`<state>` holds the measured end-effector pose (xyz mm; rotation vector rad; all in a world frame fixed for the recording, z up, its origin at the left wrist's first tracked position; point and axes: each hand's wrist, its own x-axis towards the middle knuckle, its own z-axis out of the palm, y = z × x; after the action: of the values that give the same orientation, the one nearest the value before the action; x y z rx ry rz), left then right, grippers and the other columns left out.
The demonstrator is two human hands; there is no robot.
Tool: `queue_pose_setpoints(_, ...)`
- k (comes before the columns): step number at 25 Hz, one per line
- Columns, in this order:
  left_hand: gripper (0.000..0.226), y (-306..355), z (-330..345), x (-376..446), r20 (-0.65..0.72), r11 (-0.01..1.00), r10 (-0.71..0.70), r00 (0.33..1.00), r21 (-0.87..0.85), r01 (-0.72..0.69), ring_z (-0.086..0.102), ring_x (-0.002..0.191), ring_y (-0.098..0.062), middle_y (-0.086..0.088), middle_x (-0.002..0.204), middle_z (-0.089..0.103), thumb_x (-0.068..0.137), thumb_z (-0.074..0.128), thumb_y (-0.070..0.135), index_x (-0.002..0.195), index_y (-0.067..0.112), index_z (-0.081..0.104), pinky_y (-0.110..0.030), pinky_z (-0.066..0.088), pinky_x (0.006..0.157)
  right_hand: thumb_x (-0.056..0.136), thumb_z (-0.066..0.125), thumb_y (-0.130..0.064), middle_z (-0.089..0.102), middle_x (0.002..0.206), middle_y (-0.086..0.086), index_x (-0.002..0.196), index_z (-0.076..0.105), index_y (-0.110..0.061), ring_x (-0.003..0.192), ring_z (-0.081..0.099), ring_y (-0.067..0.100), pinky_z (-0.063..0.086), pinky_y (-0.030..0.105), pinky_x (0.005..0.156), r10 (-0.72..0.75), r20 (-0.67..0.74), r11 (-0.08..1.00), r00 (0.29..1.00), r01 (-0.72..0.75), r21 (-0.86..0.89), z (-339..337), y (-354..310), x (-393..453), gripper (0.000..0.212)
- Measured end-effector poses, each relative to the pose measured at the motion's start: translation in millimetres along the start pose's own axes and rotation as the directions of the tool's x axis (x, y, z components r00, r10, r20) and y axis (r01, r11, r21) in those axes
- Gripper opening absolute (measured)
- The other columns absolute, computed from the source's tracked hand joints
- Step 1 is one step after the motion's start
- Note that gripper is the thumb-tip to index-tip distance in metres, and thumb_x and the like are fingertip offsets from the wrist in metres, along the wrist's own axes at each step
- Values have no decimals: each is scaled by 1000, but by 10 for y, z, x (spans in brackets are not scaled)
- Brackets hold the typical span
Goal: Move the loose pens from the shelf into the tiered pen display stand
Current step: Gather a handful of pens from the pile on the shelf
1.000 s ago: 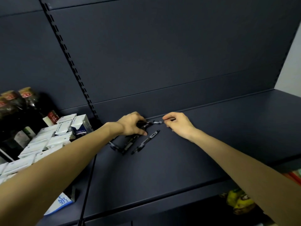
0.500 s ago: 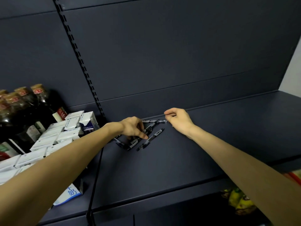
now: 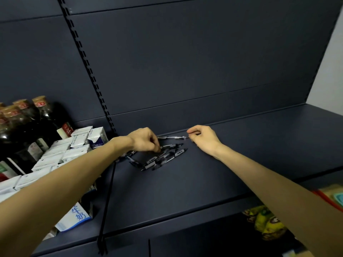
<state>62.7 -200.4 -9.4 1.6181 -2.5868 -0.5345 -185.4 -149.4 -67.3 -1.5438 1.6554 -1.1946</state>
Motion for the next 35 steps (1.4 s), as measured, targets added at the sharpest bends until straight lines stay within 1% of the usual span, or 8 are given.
queue_pose_setpoints(4, 7, 51, 32, -138, 109, 999, -3, 994, 44, -1, 69, 88, -8, 13, 85, 75, 82, 81, 35, 88, 31, 79, -27, 55, 86, 97, 62, -13, 71, 98, -3, 109, 73, -22, 91, 66, 14, 48, 24, 76, -1, -12, 1000, 1000, 0, -21, -41, 1, -17, 18)
queue_pose_setpoints(9, 47, 115, 105, -191, 103, 995, -10, 995, 96, 0, 68, 93, -9, 14, 95, 73, 68, 83, 66, 101, 34, 71, -31, 56, 87, 98, 61, -13, 71, 98, -3, 112, 73, -20, 95, 67, 13, 48, 23, 80, -27, 5, 999, 1000, 27, -31, 6, -34, -100, 20)
queue_pose_setpoints(15, 32, 251, 191, -203, 72, 966, 38, 997, 252, -55, 66, 88, -15, 10, 93, 71, 77, 81, 51, 96, 28, 71, -29, 51, 76, 98, 61, -15, 70, 97, -5, 113, 73, -20, 93, 66, 12, 45, 19, 75, -25, 2, 999, 1000, 25, -41, 36, -25, -151, 20)
queue_pose_setpoints(19, 34, 406, 307, -171, 133, 867, 2, 991, 493, -68, 65, 101, -32, -8, 109, 69, 95, 55, 50, 98, 17, 61, -31, 42, 73, 98, 60, -14, 71, 102, -4, 116, 73, -20, 92, 68, 13, 49, 20, 73, -9, -5, 998, 1000, 9, -56, 7, -4, -168, 23)
queue_pose_setpoints(23, 34, 417, 140, -138, 72, 867, 33, 997, 495, -65, 63, 107, -33, -11, 113, 67, 106, 38, 48, 101, 18, 54, -33, 39, 78, 98, 58, -13, 72, 105, -3, 115, 73, -20, 91, 70, 15, 54, 24, 78, -4, -39, 998, 999, 2, -64, -124, 32, -142, 23)
queue_pose_setpoints(28, 59, 260, 152, -13, 99, 873, -68, 993, 487, 11, 62, 115, -32, -7, 124, 64, 99, 46, 64, 128, 13, 53, -34, 43, 81, 97, 60, -15, 72, 105, -3, 104, 71, -27, 96, 70, 15, 54, 25, 79, 40, -80, 999, 996, -43, -34, -222, 120, -87, 18)
queue_pose_setpoints(32, 36, 215, 187, 76, 105, 863, -25, 994, 504, -31, 61, 88, -26, -3, 102, 67, 96, 57, 55, 100, 19, 59, -35, 49, 75, 97, 61, -15, 73, 105, -4, 102, 71, -29, 93, 71, 14, 55, 27, 76, 39, -88, 999, 995, -41, -28, -301, 156, -76, 17)
queue_pose_setpoints(35, 36, 270, 134, 93, 53, 804, 107, 993, 583, -117, 62, 97, -32, -10, 108, 65, 105, 43, 48, 106, 14, 51, -37, 46, 79, 97, 61, -16, 72, 106, -4, 103, 71, -29, 93, 71, 13, 56, 28, 78, 47, -80, 999, 996, -48, -19, -328, 199, -87, 17)
